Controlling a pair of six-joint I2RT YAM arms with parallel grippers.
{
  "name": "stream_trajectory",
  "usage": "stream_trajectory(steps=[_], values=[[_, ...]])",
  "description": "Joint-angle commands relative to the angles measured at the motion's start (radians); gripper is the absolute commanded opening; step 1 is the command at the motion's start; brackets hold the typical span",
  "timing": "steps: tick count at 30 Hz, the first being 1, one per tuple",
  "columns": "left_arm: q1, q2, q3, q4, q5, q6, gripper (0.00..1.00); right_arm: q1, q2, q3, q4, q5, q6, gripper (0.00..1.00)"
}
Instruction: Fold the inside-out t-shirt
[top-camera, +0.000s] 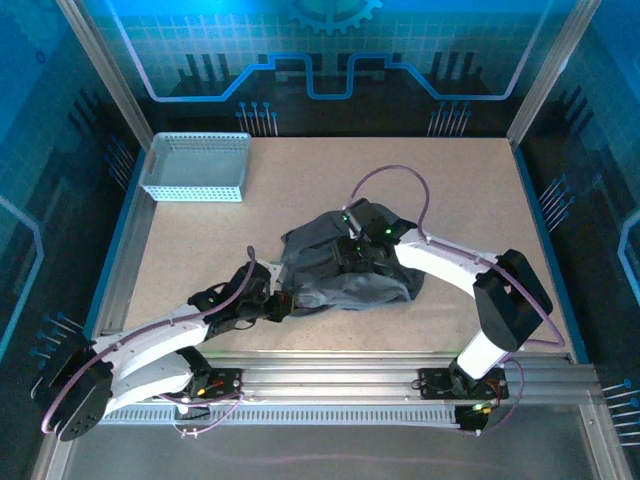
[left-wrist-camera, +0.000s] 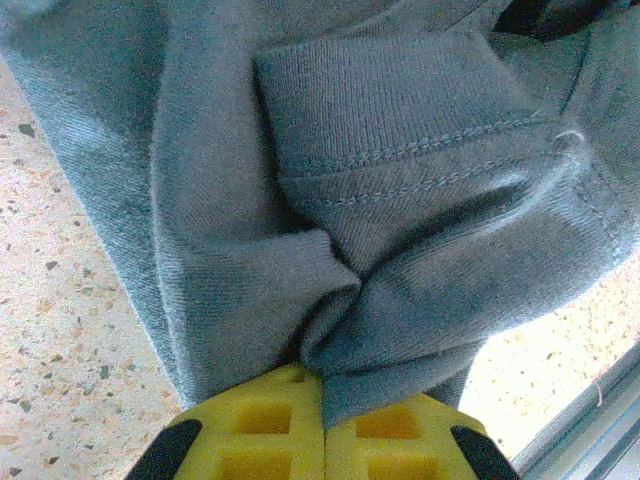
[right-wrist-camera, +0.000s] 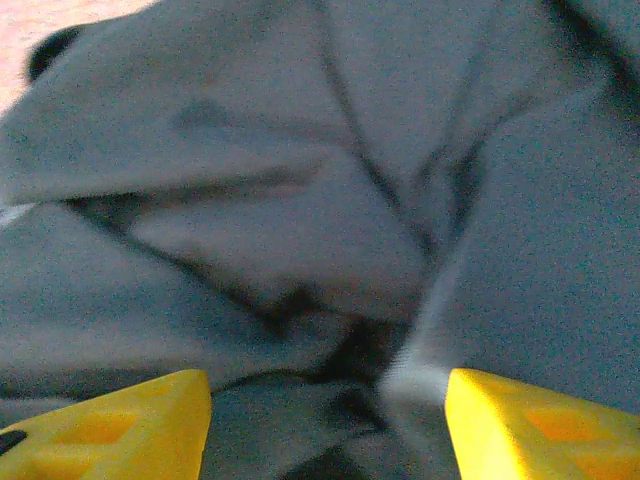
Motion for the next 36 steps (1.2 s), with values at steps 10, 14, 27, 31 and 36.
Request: stream_trajectory(steps=[10,14,27,31,36], values=[[0.006,0.009,-0.002,0.025,-0.023,-0.004,0.01,0.053,0.027,-0.008,-0.042,-0.003,-0.041,0.4],[0.005,0.003,0.009,0.028,-0.023,-0.004,0.0,0.053,0.04,0.017,-0.036,0.009,-0.05,0.32],[0.005,-0.032,0.031,0.014,-0.036,0.0,0.0,0.048,0.044,0.056,-0.061,0.06,-0.057,0.0],[0.007,-0.037,0.074,0.009,-0.064,0.022,0.0,0.039,-0.148,0.035,-0.099,0.189,-0.043,0.0],[0.027,0.0,0.271,0.049,-0.093,0.144,0.0,-0.025,-0.441,0.132,-0.195,0.275,-0.091,0.0]])
